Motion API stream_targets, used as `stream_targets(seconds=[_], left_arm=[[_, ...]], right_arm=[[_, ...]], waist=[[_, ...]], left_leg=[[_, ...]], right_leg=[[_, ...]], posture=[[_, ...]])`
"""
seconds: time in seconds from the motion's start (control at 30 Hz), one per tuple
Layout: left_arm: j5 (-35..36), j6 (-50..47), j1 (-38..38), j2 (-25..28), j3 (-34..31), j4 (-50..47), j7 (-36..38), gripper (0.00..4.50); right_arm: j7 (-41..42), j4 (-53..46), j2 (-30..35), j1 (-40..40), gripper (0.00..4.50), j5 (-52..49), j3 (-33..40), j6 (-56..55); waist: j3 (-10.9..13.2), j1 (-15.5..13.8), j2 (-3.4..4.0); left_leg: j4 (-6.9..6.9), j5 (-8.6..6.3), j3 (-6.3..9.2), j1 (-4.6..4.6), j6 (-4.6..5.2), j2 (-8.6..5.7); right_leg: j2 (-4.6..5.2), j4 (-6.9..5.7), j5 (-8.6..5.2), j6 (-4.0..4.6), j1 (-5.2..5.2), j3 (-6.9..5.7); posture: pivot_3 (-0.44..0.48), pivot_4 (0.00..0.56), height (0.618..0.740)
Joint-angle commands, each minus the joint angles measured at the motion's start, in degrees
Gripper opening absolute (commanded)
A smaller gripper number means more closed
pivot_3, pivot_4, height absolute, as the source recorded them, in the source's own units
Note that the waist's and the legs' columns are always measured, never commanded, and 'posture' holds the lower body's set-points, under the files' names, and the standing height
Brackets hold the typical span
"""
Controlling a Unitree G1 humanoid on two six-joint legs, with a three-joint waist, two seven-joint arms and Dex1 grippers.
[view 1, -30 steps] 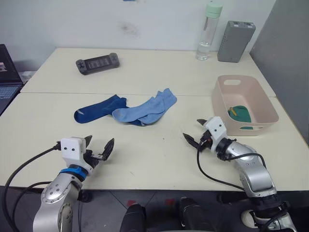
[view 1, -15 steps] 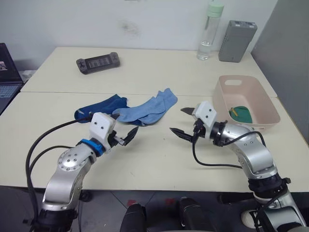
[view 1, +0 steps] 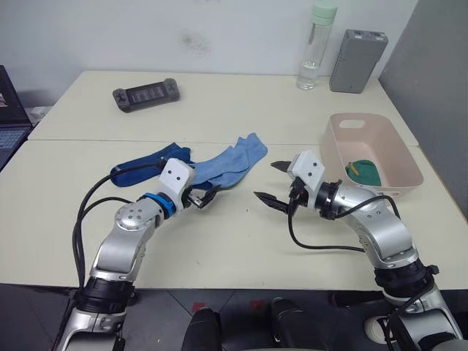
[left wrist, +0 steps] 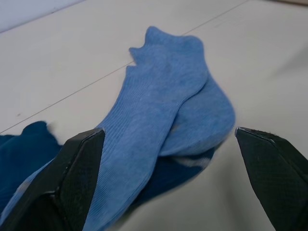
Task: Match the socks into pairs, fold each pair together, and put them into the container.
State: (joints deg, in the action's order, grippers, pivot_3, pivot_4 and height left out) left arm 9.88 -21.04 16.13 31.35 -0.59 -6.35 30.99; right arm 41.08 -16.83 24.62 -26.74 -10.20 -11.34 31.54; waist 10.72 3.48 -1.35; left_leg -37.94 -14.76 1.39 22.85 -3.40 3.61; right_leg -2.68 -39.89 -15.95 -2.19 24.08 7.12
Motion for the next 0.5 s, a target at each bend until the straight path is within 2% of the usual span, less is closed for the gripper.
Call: stream_targets(seconds=[0.03,0.17,0.27,0.33,0.5], left_arm=[[-0.02,1.81,-2.24,2.84,-3.78,-3.07,1.07,4.50],[3.78,-1.87,-5.19,2.01,-9.81,-5.90,-1.17,4.50],[14.09,-8.85,-6.43,-3.59,-15.69,-8.61,-3.25,4.50],[17.75,-12.28,-6.60,-6.16,-18.09,-9.26,-4.75,4.50],[19.64,-16.26,-3.26,-8.59,-17.93,-5.79,-7.95,4.50]], right_arm=[[-0.35,-3.60,0.47,-0.81,4.49,-0.74,0.79,0.40],[0.76,-5.00,0.12,-1.97,4.49,-1.86,0.06,1.17],[1.40,-4.47,0.06,-3.53,4.49,-0.78,-1.48,-0.27],[1.38,-4.04,-0.12,-4.19,4.49,-0.43,-1.99,-0.76],[1.38,-3.26,-0.14,-4.62,4.49,0.02,-2.37,-1.52]], waist=[[0.00,-0.04,0.00],[0.00,-0.13,0.00],[0.00,-0.15,0.00],[0.00,-0.14,0.00],[0.00,-0.25,-0.02]], left_leg=[[0.00,0.00,0.00,0.00,0.00,0.00],[0.00,0.00,0.00,0.02,0.00,0.01],[0.00,0.00,0.01,0.03,0.00,0.02],[-0.02,0.00,0.01,0.03,0.00,0.02],[-0.02,0.00,0.08,0.04,0.00,0.01]], right_leg=[[0.00,0.00,-0.02,-0.02,0.00,-0.01],[0.01,0.01,-0.06,-0.06,0.01,-0.01],[0.01,0.01,-0.06,-0.06,0.00,-0.04],[0.02,0.01,-0.06,-0.07,-0.01,-0.04],[0.01,0.01,-0.05,-0.06,-0.01,-0.09]], posture=[[0.000,0.150,0.740],[0.000,0.150,0.740],[0.000,0.150,0.740],[0.000,0.150,0.740],[0.000,0.150,0.740]])
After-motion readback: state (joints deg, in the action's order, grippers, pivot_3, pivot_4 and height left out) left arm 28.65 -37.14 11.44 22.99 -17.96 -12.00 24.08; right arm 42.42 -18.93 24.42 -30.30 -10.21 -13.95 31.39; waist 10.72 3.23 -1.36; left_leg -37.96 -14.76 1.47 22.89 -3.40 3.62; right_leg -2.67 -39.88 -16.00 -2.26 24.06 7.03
